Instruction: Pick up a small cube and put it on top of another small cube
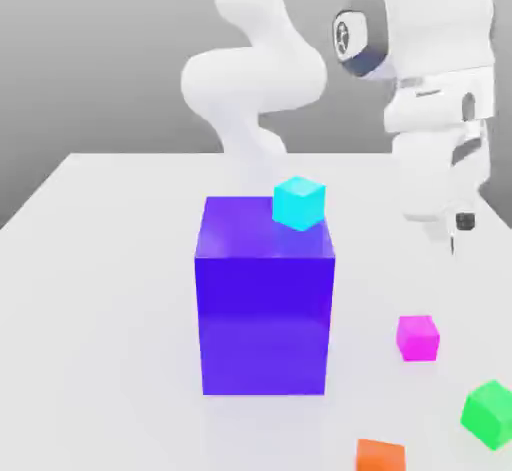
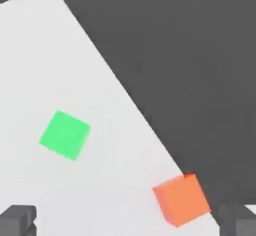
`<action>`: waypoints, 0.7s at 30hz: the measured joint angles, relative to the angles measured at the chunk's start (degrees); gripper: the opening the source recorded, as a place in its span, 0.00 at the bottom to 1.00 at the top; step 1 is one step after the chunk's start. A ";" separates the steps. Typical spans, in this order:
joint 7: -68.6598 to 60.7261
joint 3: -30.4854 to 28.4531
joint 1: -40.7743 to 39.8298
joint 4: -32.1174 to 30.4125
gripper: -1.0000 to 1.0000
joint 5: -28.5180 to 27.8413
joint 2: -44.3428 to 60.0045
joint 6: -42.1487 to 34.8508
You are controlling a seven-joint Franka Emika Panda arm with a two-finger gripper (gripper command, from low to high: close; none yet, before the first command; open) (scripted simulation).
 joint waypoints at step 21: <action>-6.89 -1.35 9.42 -4.74 0.00 -8.80 24.87 18.04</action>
